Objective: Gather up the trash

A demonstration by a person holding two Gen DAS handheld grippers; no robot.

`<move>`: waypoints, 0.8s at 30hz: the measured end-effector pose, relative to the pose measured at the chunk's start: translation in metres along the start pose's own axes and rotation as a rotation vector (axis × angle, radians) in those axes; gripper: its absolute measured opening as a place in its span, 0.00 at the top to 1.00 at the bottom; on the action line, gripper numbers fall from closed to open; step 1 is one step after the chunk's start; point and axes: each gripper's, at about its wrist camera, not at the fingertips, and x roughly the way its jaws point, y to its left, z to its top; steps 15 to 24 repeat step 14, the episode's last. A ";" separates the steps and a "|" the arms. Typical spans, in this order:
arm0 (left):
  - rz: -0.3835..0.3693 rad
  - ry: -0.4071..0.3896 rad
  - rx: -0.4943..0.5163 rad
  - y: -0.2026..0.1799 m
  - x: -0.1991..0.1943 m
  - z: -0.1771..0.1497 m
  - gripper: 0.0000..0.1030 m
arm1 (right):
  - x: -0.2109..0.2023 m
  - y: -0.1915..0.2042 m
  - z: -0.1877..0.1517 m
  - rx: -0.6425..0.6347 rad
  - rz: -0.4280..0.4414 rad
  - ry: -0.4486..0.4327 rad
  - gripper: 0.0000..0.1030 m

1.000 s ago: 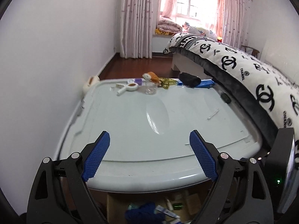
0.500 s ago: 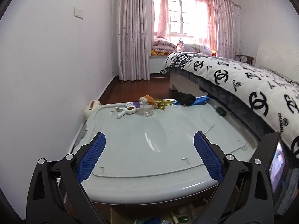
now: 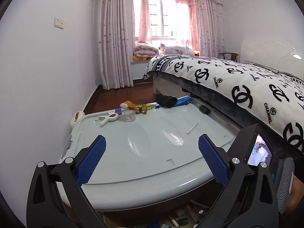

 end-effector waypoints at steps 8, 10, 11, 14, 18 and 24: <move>0.100 0.013 -0.031 0.011 0.007 -0.001 0.07 | 0.005 -0.005 -0.002 0.012 -0.017 0.021 0.06; 0.137 0.035 -0.038 0.017 0.012 -0.003 0.07 | 0.007 -0.011 -0.002 0.038 -0.019 0.031 0.05; 0.149 0.052 -0.044 0.020 0.014 -0.004 0.07 | 0.010 -0.015 -0.003 0.056 -0.022 0.046 0.05; 0.224 0.126 -0.051 0.030 0.028 -0.011 0.07 | 0.017 -0.027 -0.005 0.120 -0.013 0.081 0.05; 0.224 0.126 -0.051 0.030 0.028 -0.011 0.07 | 0.017 -0.027 -0.005 0.120 -0.013 0.081 0.05; 0.224 0.126 -0.051 0.030 0.028 -0.011 0.07 | 0.017 -0.027 -0.005 0.120 -0.013 0.081 0.05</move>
